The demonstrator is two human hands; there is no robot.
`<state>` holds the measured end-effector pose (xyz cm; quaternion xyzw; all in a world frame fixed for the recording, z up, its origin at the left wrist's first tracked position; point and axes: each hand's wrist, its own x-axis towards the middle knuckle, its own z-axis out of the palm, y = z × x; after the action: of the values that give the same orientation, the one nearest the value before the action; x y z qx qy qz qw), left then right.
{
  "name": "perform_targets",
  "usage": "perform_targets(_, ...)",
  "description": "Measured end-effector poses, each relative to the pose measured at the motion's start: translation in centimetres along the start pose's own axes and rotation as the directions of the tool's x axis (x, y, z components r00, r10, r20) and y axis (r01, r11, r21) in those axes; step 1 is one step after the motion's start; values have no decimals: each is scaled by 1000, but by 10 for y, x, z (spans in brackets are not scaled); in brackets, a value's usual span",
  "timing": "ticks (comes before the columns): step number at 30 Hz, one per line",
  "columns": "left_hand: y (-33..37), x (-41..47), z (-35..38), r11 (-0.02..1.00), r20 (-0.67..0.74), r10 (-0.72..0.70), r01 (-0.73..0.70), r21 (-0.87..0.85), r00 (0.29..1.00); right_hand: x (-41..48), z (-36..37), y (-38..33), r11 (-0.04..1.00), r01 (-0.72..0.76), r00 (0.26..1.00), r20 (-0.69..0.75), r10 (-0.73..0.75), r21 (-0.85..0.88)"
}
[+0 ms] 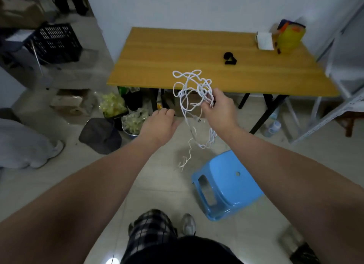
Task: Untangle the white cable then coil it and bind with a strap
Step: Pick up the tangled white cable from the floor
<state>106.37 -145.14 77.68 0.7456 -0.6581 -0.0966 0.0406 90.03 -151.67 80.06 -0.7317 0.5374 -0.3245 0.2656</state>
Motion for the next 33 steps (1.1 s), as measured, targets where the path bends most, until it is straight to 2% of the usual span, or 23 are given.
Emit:
perform_targets(11, -20, 172, 3, 994, 40, 108, -108, 11, 993, 149, 37, 39, 997, -64, 996, -54, 66, 43)
perform_targets(17, -52, 293, -16, 983, 62, 184, -184, 5, 981, 265, 59, 30, 988, -78, 988, -123, 95, 135)
perform_targets(22, -56, 389, -50, 959, 76, 260, -248, -134, 963, 361, 56, 1, 972, -38, 963, -251, 98, 232)
perform_targets(25, -53, 430, -59, 935, 113, 261, -223, -275, 959, 408, 53, -2, 960, -23, 945, -306, 112, 280)
perform_targets(28, -48, 456, -56, 924, 116, 287, -242, -297, 951, 441, 47, -1, 969, 8, 934, -349, 81, 246)
perform_targets(31, -42, 479, -46, 907, 219, 235, -133, -400, 947, 471, 36, -3, 978, 14, 915, -397, 72, 209)
perform_targets(33, -33, 491, -38, 879, 321, 242, -66, -473, 916, 489, 29, -5, 971, 32, 900, -429, 75, 236)
